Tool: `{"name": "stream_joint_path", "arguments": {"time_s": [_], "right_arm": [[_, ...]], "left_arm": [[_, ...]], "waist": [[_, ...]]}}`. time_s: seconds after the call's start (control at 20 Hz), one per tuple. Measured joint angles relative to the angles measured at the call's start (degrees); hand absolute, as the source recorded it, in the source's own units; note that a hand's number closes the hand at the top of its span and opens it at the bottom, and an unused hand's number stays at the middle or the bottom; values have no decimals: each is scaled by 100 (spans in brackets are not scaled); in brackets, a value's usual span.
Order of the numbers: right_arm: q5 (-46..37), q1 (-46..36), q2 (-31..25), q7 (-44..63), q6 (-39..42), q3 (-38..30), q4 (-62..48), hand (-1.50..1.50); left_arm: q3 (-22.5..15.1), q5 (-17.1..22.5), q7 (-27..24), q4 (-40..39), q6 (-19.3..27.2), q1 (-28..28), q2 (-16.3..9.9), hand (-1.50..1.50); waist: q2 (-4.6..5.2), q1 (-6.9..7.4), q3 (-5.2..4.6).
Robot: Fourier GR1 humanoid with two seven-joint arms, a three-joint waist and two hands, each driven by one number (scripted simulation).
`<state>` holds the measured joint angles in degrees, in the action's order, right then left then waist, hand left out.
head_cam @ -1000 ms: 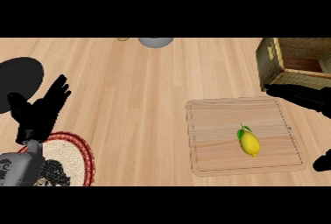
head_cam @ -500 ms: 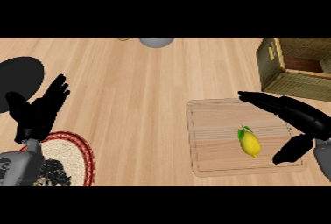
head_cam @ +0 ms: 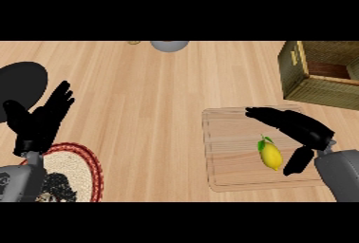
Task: Pick the lemon from the cutting board and place it in the basket
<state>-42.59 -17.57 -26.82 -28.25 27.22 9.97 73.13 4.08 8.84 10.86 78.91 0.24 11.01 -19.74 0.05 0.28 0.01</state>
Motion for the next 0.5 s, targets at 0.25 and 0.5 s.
{"name": "stream_joint_path", "arguments": {"time_s": [0.25,0.5], "right_arm": [[-296,-61,50,-273,-44,-104,-251,-150],[-381,-68,-21,-585,64,-307,-403,-150]], "left_arm": [[66,-167,-36,-100,5,62,167,0],[207,-185,66,100,-145,-29,154,0]], "waist": [[-2,-14,1],[-6,-11,0]]}}
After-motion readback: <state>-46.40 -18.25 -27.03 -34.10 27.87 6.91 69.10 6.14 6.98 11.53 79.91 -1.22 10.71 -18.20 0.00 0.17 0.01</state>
